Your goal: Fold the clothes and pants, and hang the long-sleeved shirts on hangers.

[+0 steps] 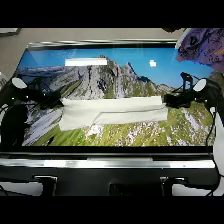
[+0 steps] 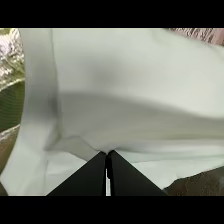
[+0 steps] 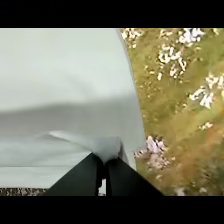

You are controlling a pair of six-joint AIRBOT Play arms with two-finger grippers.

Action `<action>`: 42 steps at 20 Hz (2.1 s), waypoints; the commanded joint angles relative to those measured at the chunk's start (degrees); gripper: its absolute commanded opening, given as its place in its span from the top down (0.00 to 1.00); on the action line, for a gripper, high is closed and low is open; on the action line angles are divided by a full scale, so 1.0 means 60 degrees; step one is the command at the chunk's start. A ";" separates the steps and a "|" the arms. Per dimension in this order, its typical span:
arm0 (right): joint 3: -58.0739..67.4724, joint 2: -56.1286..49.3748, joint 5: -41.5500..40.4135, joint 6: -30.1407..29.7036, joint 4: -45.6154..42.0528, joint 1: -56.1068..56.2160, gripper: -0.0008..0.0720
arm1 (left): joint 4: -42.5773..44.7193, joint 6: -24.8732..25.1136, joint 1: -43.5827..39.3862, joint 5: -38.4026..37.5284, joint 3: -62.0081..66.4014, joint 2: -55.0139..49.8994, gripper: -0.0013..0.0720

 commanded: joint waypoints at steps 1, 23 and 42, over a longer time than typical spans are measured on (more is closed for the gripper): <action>0.0743 -0.0911 -0.0117 -0.0113 0.0102 0.0011 0.95 | 0.0004 0.0000 -0.0004 0.0022 0.1016 -0.0940 0.96; 0.2080 -0.3020 0.2787 -0.0452 0.4379 -0.3034 0.17 | 0.0138 0.0000 -0.0040 -0.0168 0.3056 -0.1625 0.44; 0.2091 -0.2994 0.2353 0.0113 0.3461 -0.1005 0.95 | -0.1005 -0.0015 -0.0936 -0.0328 0.3053 -0.1570 0.96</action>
